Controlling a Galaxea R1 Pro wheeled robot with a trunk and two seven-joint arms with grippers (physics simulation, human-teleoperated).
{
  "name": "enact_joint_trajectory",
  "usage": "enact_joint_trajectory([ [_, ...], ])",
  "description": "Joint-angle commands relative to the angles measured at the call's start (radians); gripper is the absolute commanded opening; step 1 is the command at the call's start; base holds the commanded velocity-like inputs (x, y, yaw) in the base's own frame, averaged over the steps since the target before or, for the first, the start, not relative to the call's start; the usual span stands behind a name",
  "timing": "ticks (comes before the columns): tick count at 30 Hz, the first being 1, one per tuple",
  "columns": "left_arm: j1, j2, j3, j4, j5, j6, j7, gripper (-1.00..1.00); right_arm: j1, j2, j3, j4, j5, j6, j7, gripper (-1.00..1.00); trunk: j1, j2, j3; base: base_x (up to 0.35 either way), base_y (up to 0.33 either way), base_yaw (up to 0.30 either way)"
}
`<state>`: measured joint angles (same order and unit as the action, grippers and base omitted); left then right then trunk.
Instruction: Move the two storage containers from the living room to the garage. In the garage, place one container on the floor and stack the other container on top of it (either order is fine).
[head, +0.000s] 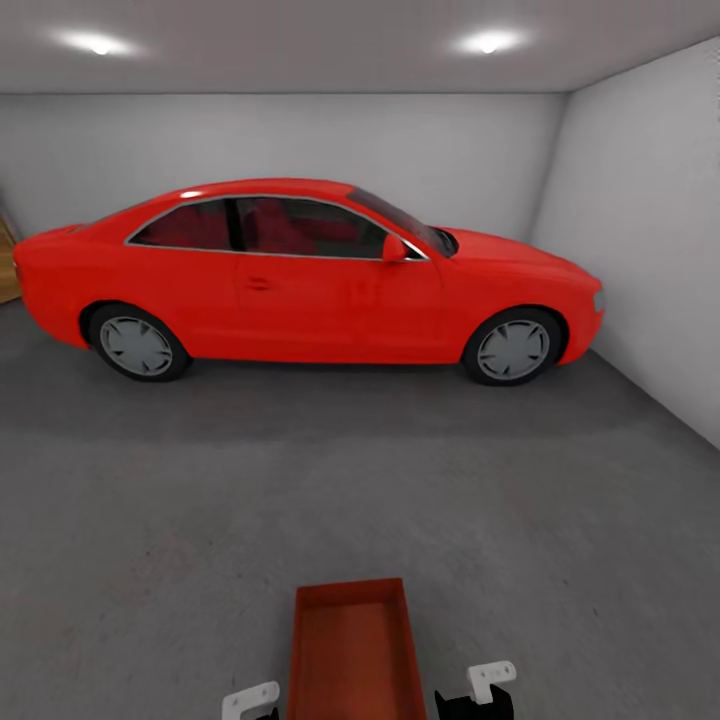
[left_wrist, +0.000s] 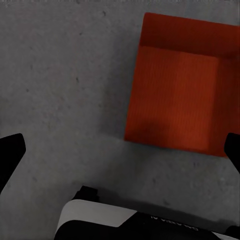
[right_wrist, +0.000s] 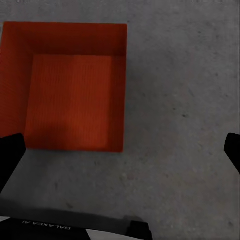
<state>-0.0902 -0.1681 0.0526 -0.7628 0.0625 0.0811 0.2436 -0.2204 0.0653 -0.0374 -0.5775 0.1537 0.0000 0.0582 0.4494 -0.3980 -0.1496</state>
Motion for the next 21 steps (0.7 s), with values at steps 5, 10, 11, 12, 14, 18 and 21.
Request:
enact_joint_trajectory([
  [5,0.000,-0.001,0.001,-0.002,0.007,0.005,0.002,1.00,0.000,0.001,-0.004,-0.001,0.009,0.000,0.005,1.00,0.001,-0.002,0.006,0.000,0.000,0.000],
  [10,0.000,-0.001,0.001,-0.002,0.007,0.005,0.002,1.00,0.000,0.001,-0.004,-0.001,0.009,0.000,0.005,1.00,0.001,-0.002,0.014,0.000,0.000,0.000],
  [11,0.000,-0.001,0.001,-0.002,0.007,0.005,0.002,1.00,0.000,0.001,-0.004,-0.001,0.009,0.000,0.005,1.00,0.001,-0.002,0.015,0.000,0.000,0.000],
  [12,0.000,-0.001,0.001,-0.002,0.007,0.005,0.002,1.00,0.000,0.001,-0.004,-0.001,0.009,0.000,0.005,1.00,0.001,-0.002,0.017,0.000,0.000,0.000],
  [14,0.000,-0.001,0.001,-0.002,0.007,0.005,0.002,1.00,0.000,0.001,-0.004,-0.001,0.009,0.000,0.005,1.00,0.001,-0.002,0.020,0.000,0.000,0.000],
  [18,0.000,-0.001,0.001,-0.002,0.007,0.004,0.002,1.00,0.000,0.001,-0.004,-0.001,0.009,0.000,0.005,1.00,0.001,-0.002,0.026,0.000,0.000,0.000],
  [21,0.000,-0.001,0.001,-0.002,0.007,0.003,0.002,1.00,0.000,0.001,-0.004,-0.001,0.009,0.000,0.005,1.00,0.001,-0.002,0.031,0.000,0.000,0.000],
])
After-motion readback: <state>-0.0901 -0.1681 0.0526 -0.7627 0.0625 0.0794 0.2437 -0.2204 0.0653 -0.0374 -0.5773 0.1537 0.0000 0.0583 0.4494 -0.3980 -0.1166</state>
